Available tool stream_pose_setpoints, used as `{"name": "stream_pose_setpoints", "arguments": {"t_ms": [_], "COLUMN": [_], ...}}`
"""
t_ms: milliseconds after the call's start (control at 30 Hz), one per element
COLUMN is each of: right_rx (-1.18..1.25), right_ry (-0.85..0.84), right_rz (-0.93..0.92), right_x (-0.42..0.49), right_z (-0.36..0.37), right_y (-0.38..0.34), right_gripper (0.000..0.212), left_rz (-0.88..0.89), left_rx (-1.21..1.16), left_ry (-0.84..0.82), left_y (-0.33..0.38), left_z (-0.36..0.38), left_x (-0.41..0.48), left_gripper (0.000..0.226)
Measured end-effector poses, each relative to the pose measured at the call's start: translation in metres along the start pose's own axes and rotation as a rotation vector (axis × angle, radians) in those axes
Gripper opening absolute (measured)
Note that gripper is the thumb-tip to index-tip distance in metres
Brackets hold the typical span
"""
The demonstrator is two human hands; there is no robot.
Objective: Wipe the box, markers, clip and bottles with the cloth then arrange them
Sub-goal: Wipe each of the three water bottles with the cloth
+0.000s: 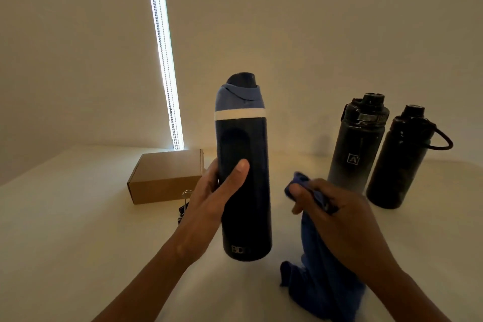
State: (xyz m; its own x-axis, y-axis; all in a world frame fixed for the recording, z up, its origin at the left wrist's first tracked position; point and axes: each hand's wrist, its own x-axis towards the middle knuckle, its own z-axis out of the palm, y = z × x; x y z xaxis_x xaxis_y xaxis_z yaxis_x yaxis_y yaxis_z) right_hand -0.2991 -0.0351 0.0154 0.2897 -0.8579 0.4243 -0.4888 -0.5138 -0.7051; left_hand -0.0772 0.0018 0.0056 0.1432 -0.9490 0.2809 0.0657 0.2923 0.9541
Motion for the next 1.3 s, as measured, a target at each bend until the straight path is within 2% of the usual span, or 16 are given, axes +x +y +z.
{"name": "stream_pose_setpoints", "arguments": {"t_ms": [67, 167, 367, 533, 600, 700, 933, 1200, 1300], "right_rx": [0.017, -0.073, -0.337, -0.495, -0.536, -0.591, -0.519, -0.402, -0.399], "right_ry": [0.188, 0.332, 0.232, 0.12, 0.117, 0.145, 0.106, 0.144, 0.11], "right_rz": [-0.029, -0.264, -0.451, -0.502, -0.52, -0.553, -0.48, -0.408, -0.498], "right_x": [0.003, 0.005, 0.005, 0.007, 0.008, 0.007, 0.001, -0.007, -0.01], "right_z": [-0.004, -0.006, -0.012, -0.01, -0.008, -0.004, -0.006, 0.008, 0.014], "right_y": [0.003, 0.004, 0.011, 0.021, 0.027, 0.03, 0.015, 0.009, 0.004], "right_gripper": [0.029, 0.025, 0.027, 0.017, 0.012, 0.02, 0.034, 0.033, 0.037], "left_rz": [-0.013, 0.007, 0.063, 0.094, 0.11, 0.154, 0.304, 0.292, 0.32], "left_rx": [0.024, 0.12, 0.237, 0.409, 0.526, 0.685, 0.929, 0.999, 1.02], "left_ry": [-0.036, -0.118, -0.163, -0.109, -0.084, -0.037, 0.106, 0.057, 0.054], "left_y": [-0.001, -0.003, -0.004, 0.006, 0.01, 0.013, 0.013, 0.004, 0.003], "left_z": [-0.001, -0.001, 0.002, 0.003, 0.002, 0.005, -0.008, -0.019, -0.02], "left_x": [-0.002, -0.005, -0.007, -0.005, -0.005, -0.007, -0.006, -0.014, -0.014], "left_gripper": [0.047, 0.05, 0.061, 0.045, 0.052, 0.064, 0.089, 0.094, 0.094]}}
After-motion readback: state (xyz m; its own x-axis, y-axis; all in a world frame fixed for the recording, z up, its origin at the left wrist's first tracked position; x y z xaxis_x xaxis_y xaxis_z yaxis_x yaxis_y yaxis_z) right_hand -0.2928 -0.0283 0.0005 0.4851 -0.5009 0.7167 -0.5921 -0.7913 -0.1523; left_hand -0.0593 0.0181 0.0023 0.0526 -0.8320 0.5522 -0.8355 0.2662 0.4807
